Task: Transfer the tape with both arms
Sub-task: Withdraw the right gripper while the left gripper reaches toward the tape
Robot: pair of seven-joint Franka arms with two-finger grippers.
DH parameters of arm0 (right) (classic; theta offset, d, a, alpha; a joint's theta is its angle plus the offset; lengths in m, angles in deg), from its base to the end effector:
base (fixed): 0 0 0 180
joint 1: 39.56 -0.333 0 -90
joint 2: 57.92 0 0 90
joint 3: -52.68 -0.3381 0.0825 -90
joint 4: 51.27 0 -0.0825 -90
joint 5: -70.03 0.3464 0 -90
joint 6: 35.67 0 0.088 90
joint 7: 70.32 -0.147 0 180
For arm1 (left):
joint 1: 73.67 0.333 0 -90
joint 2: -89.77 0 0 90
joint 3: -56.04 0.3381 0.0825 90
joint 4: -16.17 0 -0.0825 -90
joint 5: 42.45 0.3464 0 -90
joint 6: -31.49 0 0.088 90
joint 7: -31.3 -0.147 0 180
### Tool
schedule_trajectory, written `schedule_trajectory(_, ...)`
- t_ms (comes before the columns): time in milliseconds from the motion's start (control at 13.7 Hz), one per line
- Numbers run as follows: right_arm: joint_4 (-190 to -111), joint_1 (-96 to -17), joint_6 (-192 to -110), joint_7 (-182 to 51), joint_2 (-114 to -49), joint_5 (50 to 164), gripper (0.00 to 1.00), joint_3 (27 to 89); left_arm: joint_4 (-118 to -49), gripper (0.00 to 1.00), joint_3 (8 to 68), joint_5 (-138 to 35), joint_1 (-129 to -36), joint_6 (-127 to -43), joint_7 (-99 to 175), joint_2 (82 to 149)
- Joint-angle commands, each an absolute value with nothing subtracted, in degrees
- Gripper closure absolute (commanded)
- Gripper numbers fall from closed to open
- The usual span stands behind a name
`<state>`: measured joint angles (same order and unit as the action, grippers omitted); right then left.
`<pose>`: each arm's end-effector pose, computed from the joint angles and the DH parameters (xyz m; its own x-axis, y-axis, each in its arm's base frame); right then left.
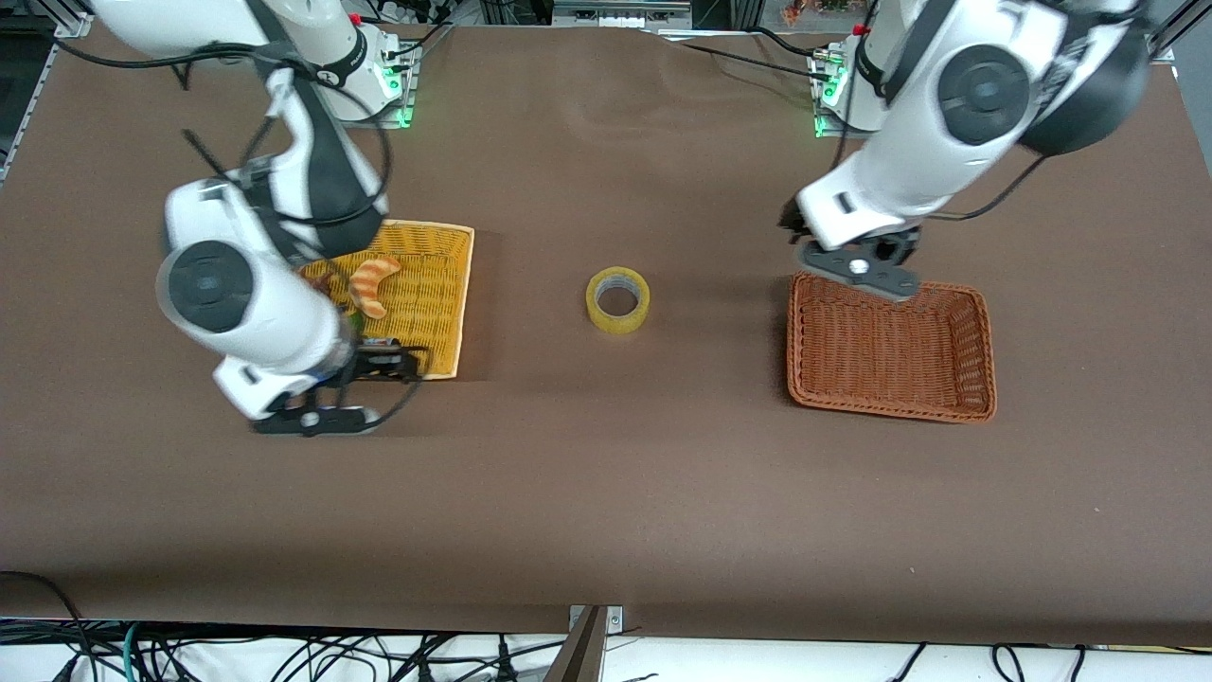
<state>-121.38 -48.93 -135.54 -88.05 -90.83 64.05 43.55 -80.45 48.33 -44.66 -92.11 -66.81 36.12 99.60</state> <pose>0.6645 0.1812 0.4259 0.9991 0.0101 -0.0413 0.0113 -0.9995 0.0295 0.5030 -0.2478 0.4761 0.9235 -0.3552 -0.1450 -0.3520 -0.9348 0.0479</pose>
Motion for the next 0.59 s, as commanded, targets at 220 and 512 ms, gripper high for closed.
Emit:
schedule_trajectory(220,-133.0,-36.1,-130.3,-80.2,-75.6,66.3,0.0,42.4,-79.8,0.0,42.0,-45.3,-96.1,-84.8,40.3,115.8)
schedule_trajectory(512,-143.4,-31.8,-133.0,-71.3,-65.2,62.3,0.0,42.7,-79.9,0.0,41.8,-44.4,-100.2,-95.7,44.6,123.6)
